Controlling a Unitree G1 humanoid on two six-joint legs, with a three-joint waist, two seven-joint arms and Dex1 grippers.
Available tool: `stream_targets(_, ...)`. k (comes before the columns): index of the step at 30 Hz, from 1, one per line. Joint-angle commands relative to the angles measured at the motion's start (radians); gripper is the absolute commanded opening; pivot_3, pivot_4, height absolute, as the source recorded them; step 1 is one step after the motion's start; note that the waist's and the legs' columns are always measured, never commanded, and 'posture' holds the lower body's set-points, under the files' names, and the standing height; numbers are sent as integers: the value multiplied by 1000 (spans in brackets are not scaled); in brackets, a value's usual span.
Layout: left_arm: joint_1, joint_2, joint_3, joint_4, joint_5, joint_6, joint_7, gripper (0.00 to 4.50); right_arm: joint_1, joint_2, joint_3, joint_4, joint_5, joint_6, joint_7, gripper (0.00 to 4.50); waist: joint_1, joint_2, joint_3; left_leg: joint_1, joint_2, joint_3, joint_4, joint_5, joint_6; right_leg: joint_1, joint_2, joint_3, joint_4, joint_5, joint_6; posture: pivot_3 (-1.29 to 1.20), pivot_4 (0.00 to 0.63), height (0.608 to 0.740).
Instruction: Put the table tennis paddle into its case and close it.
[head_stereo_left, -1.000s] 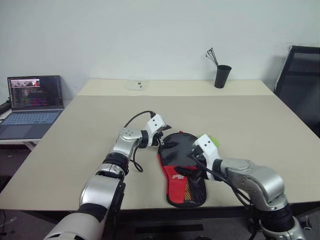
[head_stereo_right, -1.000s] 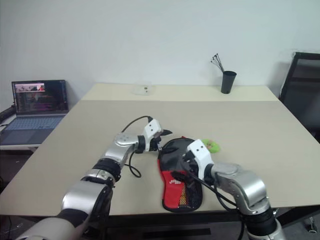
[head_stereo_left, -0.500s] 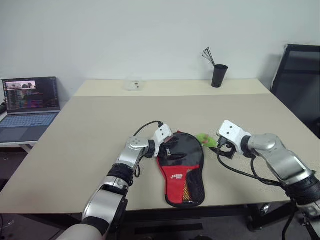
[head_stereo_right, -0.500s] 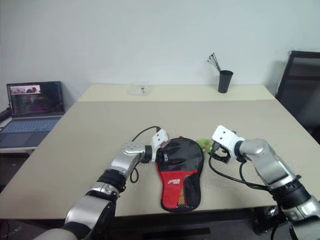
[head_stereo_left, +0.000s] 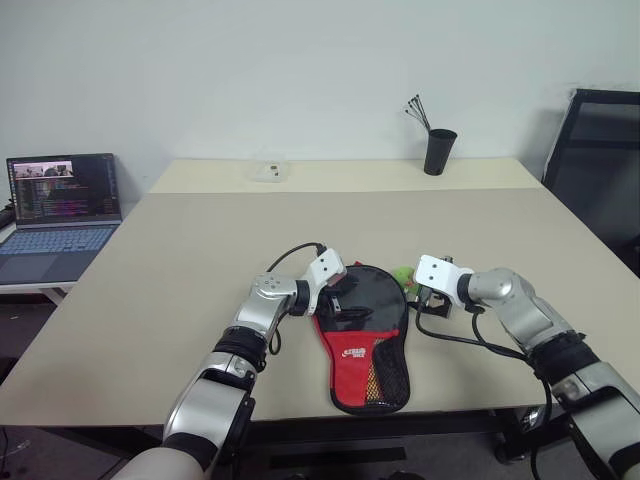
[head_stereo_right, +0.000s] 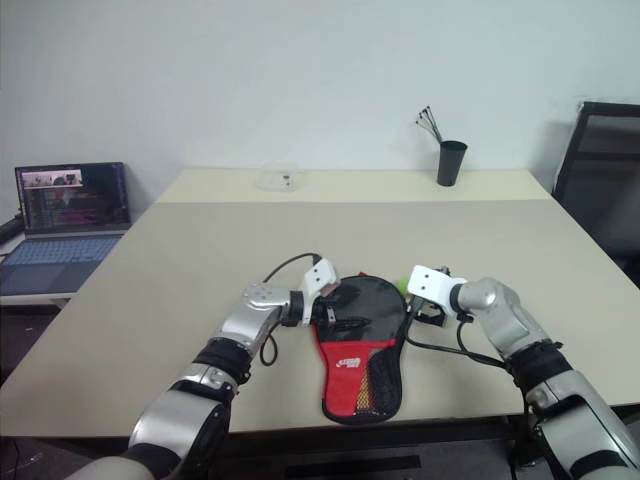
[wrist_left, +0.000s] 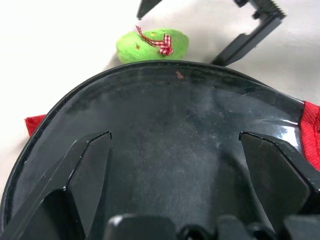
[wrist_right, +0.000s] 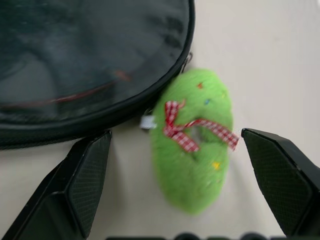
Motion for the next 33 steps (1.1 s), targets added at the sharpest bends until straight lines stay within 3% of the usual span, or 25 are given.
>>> stream_targets(1,-12,6,-4,-52,-22,0,-4,4461,-47,20,-22,95,-37,-52,-36,4500,-1,0,0,0,0,0,0,0,0,0,0,0,0,0,0,0,150,740)
stream_targets(7,-2,7,-7,-65,-21,5,-6,4461,-97,54,-18,243,-67,-116,-59,4500,-1,0,0,2,0,0,1,0,0,1,0,1,2,0,0,0,150,740)
stream_targets(10,-2,5,-8,-66,-23,8,-7,4500,-117,70,-14,292,-77,-131,-62,3899,-1,0,0,2,0,0,1,0,0,2,0,1,2,1,0,0,150,740)
stream_targets(22,-30,29,-37,24,-5,-4,-80,4500,-135,118,-3,343,-112,-113,-15,16,-1,0,0,2,0,0,4,0,0,2,0,1,3,1,0,0,150,740)
stream_targets(33,-114,-27,-66,243,32,-104,-106,4500,-102,106,-22,210,-114,-46,10,16,0,0,0,1,0,0,5,0,0,2,0,1,3,1,0,0,150,740)
